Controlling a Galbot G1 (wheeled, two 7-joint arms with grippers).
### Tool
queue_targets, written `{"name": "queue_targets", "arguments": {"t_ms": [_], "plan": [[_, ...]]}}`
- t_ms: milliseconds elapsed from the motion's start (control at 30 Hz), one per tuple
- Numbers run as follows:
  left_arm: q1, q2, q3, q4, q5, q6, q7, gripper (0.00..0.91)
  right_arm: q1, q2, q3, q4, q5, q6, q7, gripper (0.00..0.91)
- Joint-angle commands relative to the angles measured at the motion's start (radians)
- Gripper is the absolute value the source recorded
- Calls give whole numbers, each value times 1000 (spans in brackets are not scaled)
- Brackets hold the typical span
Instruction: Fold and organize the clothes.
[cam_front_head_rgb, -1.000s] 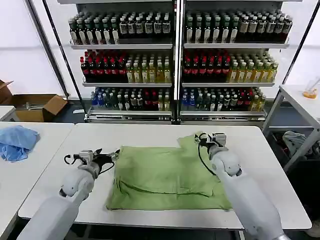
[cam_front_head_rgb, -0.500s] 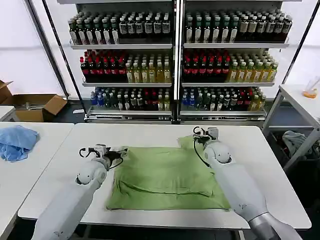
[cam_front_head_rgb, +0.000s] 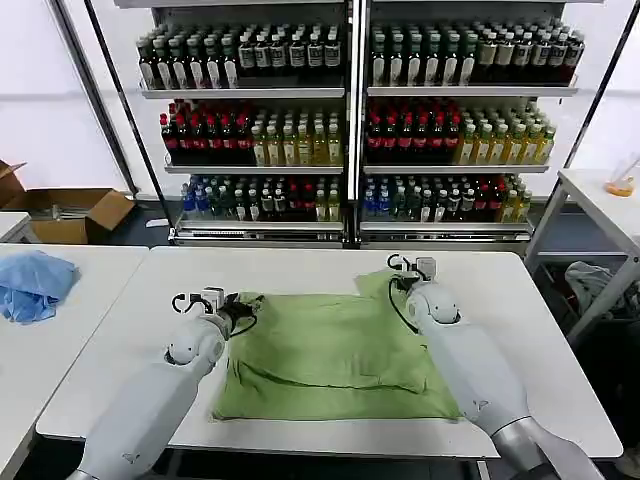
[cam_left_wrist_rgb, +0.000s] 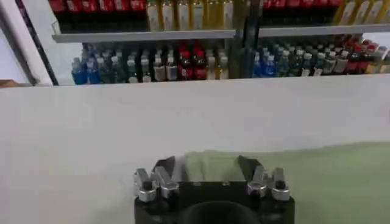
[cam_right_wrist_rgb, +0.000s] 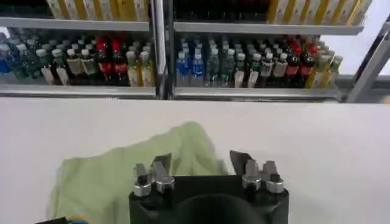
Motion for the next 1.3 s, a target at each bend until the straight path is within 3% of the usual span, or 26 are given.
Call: {"name": "queue_targets", "arguments": {"t_ms": [33,300,600,900,1300], "plan": [[-16,-12,9,35,-6,-1,16,91,-7,-3,0,7,21,0,-13,0],[16,14,-21,-26,-58,-31,48,71,-37,-15,-10,71,-39,46,-21,0],[71,77,-72,-163,-130,-55,52,60,-63,-59,31,221,-44,100,-19,0],[163,139,-116,-331,-168,-51,48,60,-253,-163,89,523,-34,64,-18,0],[319,205,-172,-533,-173,-28,51,60,-568,-283,249,883,-13,16,-14,0]]}}
